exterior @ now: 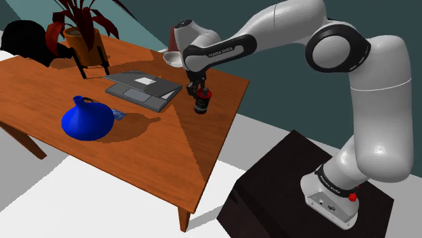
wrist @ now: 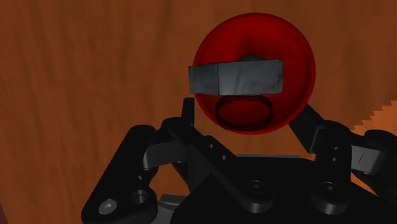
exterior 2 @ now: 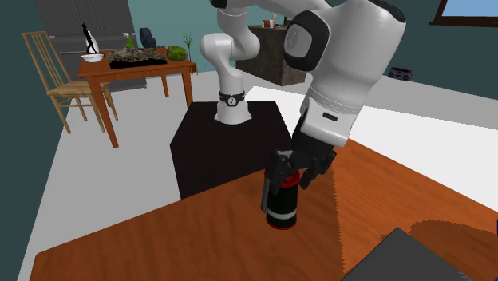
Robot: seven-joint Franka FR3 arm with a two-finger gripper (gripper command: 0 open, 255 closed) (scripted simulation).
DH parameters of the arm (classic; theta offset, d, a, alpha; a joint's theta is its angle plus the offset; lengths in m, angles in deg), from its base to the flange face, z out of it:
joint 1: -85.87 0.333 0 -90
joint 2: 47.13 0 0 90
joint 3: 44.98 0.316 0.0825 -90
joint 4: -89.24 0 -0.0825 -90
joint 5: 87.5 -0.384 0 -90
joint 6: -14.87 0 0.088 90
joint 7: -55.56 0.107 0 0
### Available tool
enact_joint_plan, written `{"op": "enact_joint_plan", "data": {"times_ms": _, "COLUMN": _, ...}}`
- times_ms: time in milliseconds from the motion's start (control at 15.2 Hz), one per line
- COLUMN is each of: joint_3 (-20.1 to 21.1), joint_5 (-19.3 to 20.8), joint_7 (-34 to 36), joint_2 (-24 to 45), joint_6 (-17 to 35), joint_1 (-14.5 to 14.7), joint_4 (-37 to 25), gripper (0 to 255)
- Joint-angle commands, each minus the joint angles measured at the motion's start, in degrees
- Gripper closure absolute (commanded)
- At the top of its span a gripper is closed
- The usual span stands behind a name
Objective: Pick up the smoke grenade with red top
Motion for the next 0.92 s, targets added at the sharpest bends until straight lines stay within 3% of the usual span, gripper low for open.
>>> {"op": "enact_joint_plan", "data": {"times_ms": 0, "joint_3": 0.1, "joint_5": -0.2, "joint_7": -0.3, "joint_2": -0.8, "joint_6": -0.9, "joint_1": 0.0, "joint_4": -0.1, "gripper": 255}}
{"op": "enact_joint_plan", "data": {"times_ms": 858, "joint_3": 0.5, "joint_5": -1.2, "joint_7": -2.1, "joint_2": -4.0, "joint_6": -8.0, "joint_1": 0.1, "joint_4": -4.3, "gripper": 255}}
